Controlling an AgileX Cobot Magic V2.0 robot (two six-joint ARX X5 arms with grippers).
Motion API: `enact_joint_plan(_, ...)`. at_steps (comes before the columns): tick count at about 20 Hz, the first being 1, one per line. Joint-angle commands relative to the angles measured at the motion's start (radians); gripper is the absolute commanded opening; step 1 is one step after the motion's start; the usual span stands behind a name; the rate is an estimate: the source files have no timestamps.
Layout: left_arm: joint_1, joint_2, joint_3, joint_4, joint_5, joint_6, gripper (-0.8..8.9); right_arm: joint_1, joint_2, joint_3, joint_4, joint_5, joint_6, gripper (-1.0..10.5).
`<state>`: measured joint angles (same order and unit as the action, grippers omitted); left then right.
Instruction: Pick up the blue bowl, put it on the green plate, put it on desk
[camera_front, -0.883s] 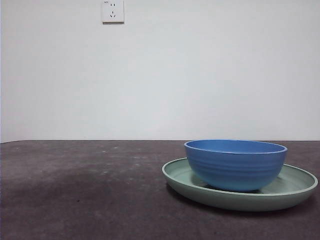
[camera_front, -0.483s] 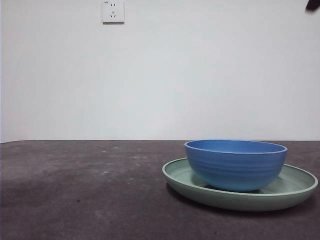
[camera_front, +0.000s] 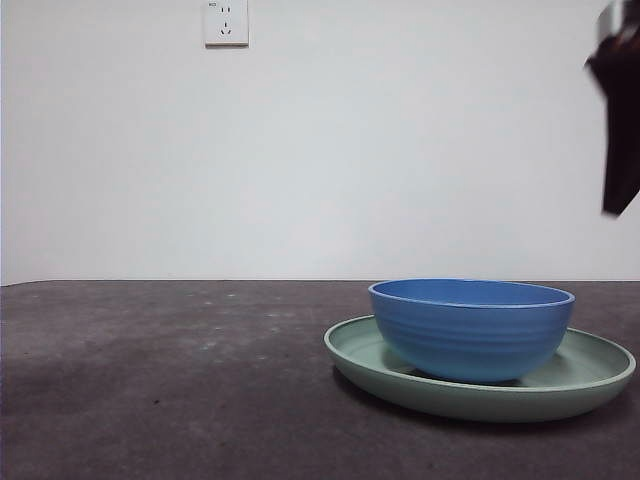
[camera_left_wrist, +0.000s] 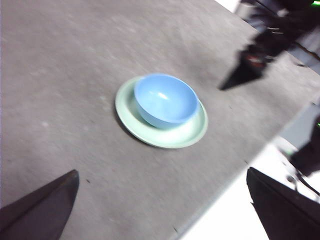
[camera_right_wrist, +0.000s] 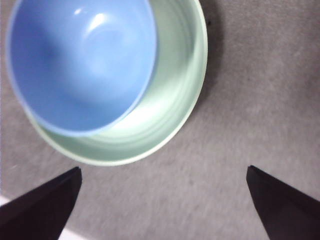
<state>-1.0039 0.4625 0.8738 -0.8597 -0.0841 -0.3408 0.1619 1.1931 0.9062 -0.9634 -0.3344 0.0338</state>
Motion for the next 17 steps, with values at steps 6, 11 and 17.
enact_joint_plan(6, -0.011, 0.0, 0.007, -0.04, 0.136, -0.013, 5.63, 0.002, 0.152, 0.014, 0.048, 0.078, -0.032, 5.8)
enact_joint_plan(11, -0.011, 0.0, 0.007, -0.066, 0.143, -0.02, 5.63, 0.002, 0.2, 0.014, 0.106, 0.109, -0.042, 5.0)
enact_joint_plan(17, -0.011, 0.0, 0.007, -0.064, 0.143, -0.02, 5.63, 0.002, 0.304, 0.014, 0.224, 0.106, -0.042, 4.1)
